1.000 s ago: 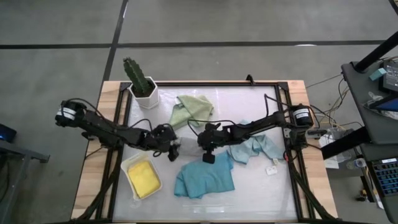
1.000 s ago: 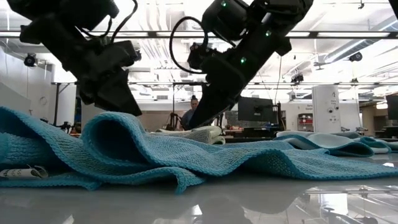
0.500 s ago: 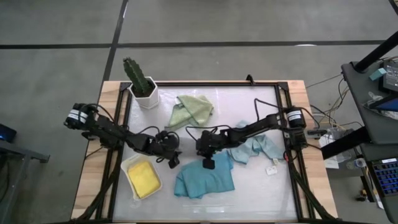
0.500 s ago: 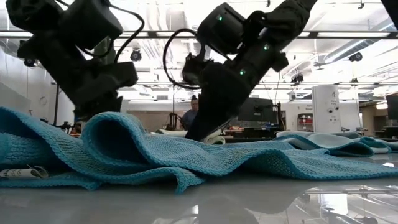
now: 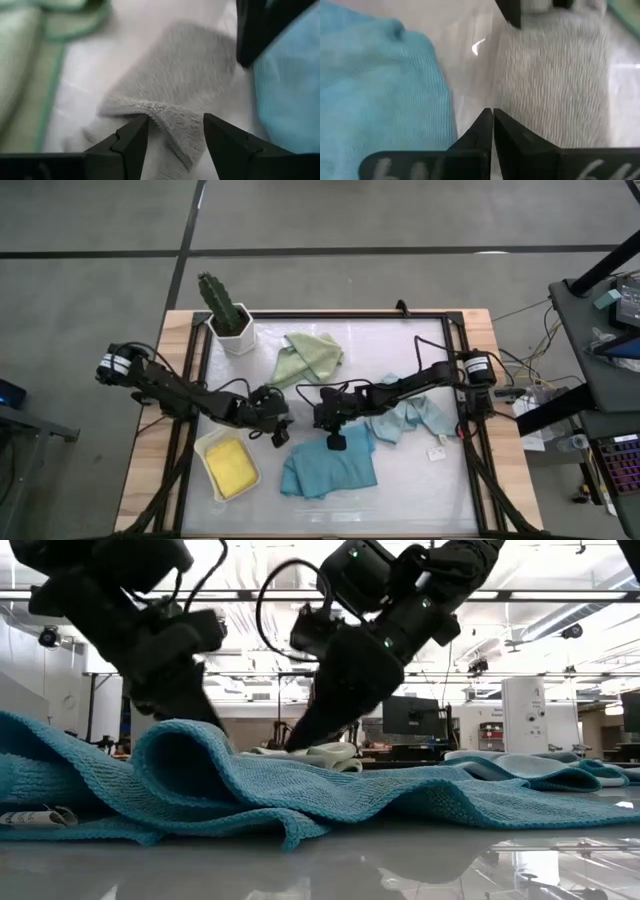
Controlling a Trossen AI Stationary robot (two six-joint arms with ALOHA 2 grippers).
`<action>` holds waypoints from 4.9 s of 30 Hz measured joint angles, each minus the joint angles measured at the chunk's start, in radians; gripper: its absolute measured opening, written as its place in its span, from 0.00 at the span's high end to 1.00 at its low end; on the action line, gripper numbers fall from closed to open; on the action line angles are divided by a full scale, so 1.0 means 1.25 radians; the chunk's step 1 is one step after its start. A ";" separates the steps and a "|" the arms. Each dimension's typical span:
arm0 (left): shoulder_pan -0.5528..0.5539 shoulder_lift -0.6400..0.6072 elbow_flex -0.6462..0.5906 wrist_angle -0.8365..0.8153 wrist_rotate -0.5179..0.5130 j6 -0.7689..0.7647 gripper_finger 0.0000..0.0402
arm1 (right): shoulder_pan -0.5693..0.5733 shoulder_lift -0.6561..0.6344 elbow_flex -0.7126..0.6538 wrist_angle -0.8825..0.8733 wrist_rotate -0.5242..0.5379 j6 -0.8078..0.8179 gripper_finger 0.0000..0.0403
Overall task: Fold microfiber towels
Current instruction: Fold the gray microfiber towel
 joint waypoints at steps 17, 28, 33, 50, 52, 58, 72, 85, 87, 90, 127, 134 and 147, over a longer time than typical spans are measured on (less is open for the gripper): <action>-0.029 -0.002 -0.010 0.056 -0.019 0.017 0.56 | -0.081 -0.041 0.063 -0.105 -0.019 -0.022 0.67; -0.029 -0.002 -0.011 0.057 -0.020 0.017 0.56 | -0.128 -0.041 0.120 -0.154 -0.162 0.021 0.46; -0.028 -0.002 -0.008 0.058 -0.020 0.017 0.56 | -0.138 -0.041 0.121 -0.159 -0.162 0.034 0.43; -0.029 -0.015 -0.007 0.042 -0.038 0.024 0.56 | -0.137 -0.036 0.127 -0.160 -0.021 0.031 0.44; -0.029 -0.038 -0.007 0.021 -0.038 0.031 0.56 | -0.140 -0.022 0.155 -0.199 -0.048 0.039 0.46; -0.029 -0.112 -0.020 -0.032 -0.078 0.061 0.56 | -0.158 0.054 0.283 -0.368 -0.174 0.032 0.47; -0.029 -0.150 -0.038 -0.036 -0.144 0.087 0.56 | -0.203 0.247 0.487 -0.532 -0.339 -0.091 0.29; -0.029 -0.151 -0.038 -0.034 -0.155 0.086 0.56 | -0.174 0.316 0.542 -0.582 -0.364 -0.151 0.38; -0.028 -0.151 -0.038 -0.034 -0.157 0.086 0.56 | -0.174 0.316 0.541 -0.582 -0.363 -0.150 0.39; -0.028 -0.150 -0.038 -0.034 -0.162 0.085 0.56 | -0.174 0.316 0.541 -0.582 -0.362 -0.150 0.39; -0.044 -0.305 -0.031 -0.026 -0.203 0.080 0.56 | -0.165 0.053 0.301 -0.430 -0.365 -0.083 0.95; -0.056 -0.384 -0.031 -0.029 -0.197 0.080 0.56 | -0.163 -0.132 0.030 -0.021 -0.200 0.038 0.95; -0.055 -0.343 -0.032 0.089 -0.248 0.158 0.56 | -0.160 -0.180 -0.260 0.778 -0.105 0.188 0.96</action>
